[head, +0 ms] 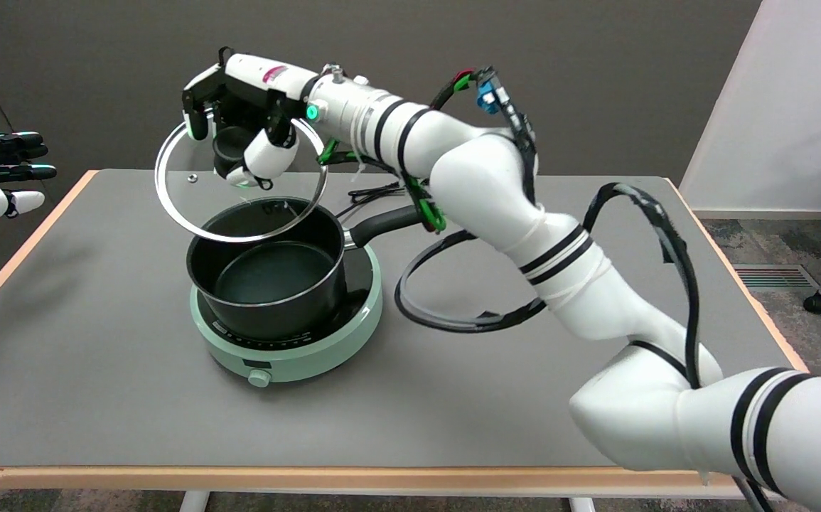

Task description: Place the pot lid onto the soup pot.

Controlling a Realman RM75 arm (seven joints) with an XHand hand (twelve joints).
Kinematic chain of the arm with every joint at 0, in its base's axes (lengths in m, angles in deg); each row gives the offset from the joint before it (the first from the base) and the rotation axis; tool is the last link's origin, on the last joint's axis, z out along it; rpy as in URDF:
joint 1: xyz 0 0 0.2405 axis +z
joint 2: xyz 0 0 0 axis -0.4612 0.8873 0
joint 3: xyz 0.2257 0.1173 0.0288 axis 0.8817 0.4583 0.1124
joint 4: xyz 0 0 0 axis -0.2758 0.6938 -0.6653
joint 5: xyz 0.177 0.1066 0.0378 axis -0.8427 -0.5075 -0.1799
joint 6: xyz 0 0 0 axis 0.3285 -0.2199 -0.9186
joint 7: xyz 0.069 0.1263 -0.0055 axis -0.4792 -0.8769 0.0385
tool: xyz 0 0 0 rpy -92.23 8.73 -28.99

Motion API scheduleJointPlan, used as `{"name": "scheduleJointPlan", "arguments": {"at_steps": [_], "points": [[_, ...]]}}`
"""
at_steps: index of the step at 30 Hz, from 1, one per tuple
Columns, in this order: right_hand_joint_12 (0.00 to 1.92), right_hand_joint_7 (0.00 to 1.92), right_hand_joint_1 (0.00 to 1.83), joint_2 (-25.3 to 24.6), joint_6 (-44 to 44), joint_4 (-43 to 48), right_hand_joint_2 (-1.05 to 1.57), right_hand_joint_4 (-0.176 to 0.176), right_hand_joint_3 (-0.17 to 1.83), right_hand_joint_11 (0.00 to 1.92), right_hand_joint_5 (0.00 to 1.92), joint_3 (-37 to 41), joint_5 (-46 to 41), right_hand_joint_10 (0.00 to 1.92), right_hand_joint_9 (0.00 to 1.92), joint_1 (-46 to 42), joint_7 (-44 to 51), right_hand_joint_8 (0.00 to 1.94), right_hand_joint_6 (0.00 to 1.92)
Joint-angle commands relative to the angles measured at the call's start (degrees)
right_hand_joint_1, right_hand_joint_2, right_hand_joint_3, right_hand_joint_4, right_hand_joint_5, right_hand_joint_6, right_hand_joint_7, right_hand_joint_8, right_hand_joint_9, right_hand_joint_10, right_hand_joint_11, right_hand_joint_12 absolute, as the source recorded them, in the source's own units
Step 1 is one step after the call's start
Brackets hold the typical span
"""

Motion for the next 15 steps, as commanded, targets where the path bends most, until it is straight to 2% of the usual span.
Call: {"name": "scheduleJointPlan", "arguments": {"at_steps": [1, 15], "points": [[1.86, 0.91, 1.51, 8.59, -10.60, 1.89, 0.75, 0.176, 0.78, 0.83, 0.67, -0.09, -10.31, 1.56, 0.86, 5.82, -7.60, 1.26, 1.28], [1.87, 0.92, 1.51, 10.32, -19.53, 2.49, 0.75, 0.168, 0.79, 0.84, 0.69, 0.97, -15.97, 1.56, 0.86, 6.46, -7.60, 1.25, 1.27]]}}
